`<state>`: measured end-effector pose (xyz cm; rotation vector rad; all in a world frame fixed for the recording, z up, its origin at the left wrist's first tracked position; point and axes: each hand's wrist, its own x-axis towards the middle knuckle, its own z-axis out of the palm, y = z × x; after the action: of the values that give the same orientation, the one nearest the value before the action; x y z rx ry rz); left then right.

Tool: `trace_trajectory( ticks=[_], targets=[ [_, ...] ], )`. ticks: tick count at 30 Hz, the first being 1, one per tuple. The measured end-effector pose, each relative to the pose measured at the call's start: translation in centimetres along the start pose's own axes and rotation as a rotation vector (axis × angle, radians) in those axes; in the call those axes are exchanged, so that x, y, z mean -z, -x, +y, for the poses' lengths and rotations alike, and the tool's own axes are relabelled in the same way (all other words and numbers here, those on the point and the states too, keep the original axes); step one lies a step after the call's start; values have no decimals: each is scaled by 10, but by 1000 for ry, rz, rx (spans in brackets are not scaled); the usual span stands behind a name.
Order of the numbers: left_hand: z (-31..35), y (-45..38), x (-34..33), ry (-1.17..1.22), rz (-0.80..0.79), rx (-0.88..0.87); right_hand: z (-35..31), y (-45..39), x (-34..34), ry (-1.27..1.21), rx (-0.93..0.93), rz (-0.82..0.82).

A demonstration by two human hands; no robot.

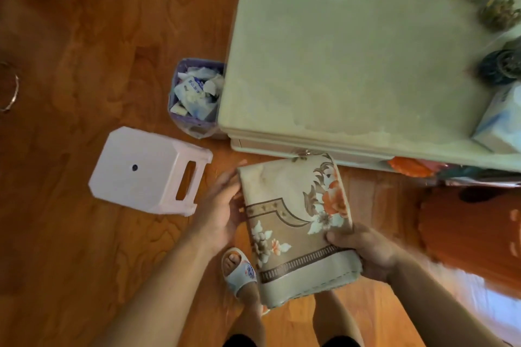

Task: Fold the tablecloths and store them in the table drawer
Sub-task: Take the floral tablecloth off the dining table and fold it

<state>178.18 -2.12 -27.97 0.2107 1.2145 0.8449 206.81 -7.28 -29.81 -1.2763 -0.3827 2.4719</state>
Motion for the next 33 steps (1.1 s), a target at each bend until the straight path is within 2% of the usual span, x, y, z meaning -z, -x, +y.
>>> trace_trajectory(
  ticks=[5, 9, 12, 16, 23, 26, 28, 30, 33],
  targets=[
    [-13, -11, -9, -494, -127, -116, 1, 19, 36, 4, -67, 27],
    [-29, -29, -30, -606, -144, -129, -5, 35, 58, 6, -95, 28],
    [-43, -50, -46, -707, -87, -154, -7, 44, 77, 42, -114, 51],
    [-64, -67, -68, -614, -53, -58, -6, 50, 106, 55, -105, 67],
    [-90, -72, -79, -357, -71, 315, 11, 58, 148, 33, -105, 65],
    [-120, -98, -74, -420, 79, 382, 27, 48, 169, 4, -105, 197],
    [-146, -133, -65, -708, 199, 308, 42, 30, 191, 10, -93, 378],
    [-168, -174, -63, -999, 220, 197, 58, 10, 216, 59, -85, 604],
    [-195, -240, -73, -1136, 155, 116, 78, -16, 255, 84, -76, 825]
  ],
)
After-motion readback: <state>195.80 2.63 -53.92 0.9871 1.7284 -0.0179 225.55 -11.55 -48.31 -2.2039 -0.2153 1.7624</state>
